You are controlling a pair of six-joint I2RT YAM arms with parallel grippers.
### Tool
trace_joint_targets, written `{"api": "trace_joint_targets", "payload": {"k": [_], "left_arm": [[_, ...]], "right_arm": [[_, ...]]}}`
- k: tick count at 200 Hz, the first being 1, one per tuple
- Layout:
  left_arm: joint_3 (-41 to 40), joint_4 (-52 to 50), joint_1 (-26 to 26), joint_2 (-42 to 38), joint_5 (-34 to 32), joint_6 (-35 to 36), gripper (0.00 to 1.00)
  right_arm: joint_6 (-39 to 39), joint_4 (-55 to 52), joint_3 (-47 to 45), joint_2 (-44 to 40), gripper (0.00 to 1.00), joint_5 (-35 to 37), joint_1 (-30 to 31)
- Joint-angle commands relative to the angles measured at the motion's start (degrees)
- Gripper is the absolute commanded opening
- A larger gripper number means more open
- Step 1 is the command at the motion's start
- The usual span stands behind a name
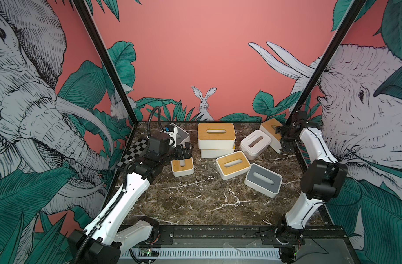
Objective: Stack the tissue boxes
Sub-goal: Pick up the tissue box from the center of the board.
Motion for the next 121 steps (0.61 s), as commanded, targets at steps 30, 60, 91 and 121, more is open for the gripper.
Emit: {"api": "trace_joint_targets", "payload": {"k": [30,60,91,121], "left_arm": [[-1.8,0.7,0.2,-1.4,0.7,-0.6,0.99],[-2.7,0.4,0.2,-1.5,1.0,-0.9,0.99],[-3.0,0.0,0.1,-1.7,0.9,-0.9,0.99],[-2.6,-0.3,0.2,-1.6,0.5,-0.6,0.99]], "right_arm": [[18.9,7.6,6.6,7.6,0.96,0.2,-0.4],[21.0,6.2,12.3,11.7,0.95,1.0,-0.7],[23.1,5.5,13.9,13.9,0.95,1.7,-1.6],[24.3,4.9,14.5,15.6,0.95,1.6,-2.2]]}}
